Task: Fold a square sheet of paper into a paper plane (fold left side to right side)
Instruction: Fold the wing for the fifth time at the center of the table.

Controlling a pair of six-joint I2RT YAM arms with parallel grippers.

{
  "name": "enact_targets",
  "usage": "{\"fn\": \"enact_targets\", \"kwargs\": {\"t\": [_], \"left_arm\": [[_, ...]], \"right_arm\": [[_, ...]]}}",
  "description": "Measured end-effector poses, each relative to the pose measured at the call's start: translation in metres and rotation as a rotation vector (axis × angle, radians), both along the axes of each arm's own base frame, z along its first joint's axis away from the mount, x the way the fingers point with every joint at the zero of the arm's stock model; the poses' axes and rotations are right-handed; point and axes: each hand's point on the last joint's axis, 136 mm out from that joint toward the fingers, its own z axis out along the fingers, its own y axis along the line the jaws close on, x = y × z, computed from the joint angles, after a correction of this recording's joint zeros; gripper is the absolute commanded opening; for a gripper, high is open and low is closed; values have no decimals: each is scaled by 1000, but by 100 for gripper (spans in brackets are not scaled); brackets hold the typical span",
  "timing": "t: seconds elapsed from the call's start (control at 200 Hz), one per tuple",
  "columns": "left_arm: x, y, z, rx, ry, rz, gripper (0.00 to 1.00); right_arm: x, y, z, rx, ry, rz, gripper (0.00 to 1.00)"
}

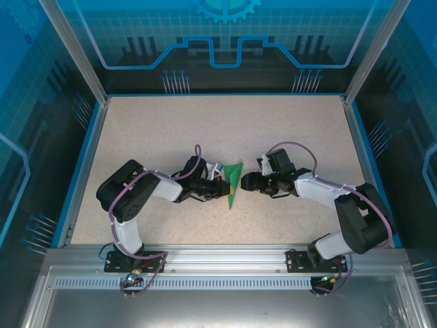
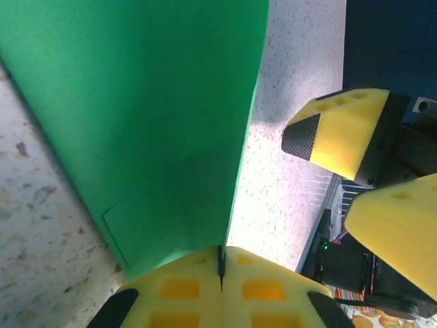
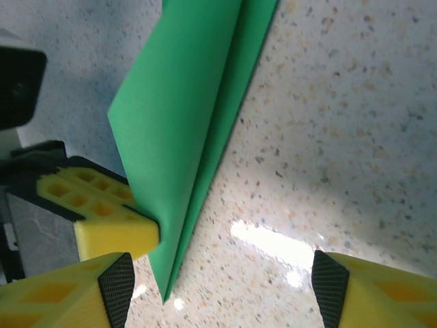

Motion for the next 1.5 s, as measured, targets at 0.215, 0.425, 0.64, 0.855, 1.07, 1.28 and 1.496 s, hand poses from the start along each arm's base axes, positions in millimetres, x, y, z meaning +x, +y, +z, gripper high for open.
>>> {"fn": "enact_targets", "kwargs": {"t": [0.215, 0.425, 0.64, 0.855, 1.07, 1.28, 1.496], "left_arm": [[5, 4, 0, -24, -1, 0, 6], [6, 11, -2, -31, 4, 10, 5], [6, 15, -4, -37, 8, 18, 5], [8, 21, -7, -36, 13, 36, 5], [10, 25, -7, -38, 14, 45, 9], [11, 26, -7, -38, 15, 46, 16], [12, 28, -7, -34, 15, 49, 28]], "right_arm": [[12, 14, 0, 42, -21, -40, 67], [17, 23, -15, 50, 13, -65, 63], [31, 39, -20, 51, 32, -68, 59], [44, 50, -22, 46, 37, -76, 56], [46, 53, -27, 16, 62, -84, 54], [47, 53, -29, -11, 85, -87, 53], [47, 52, -30, -24, 96, -90, 53]]}}
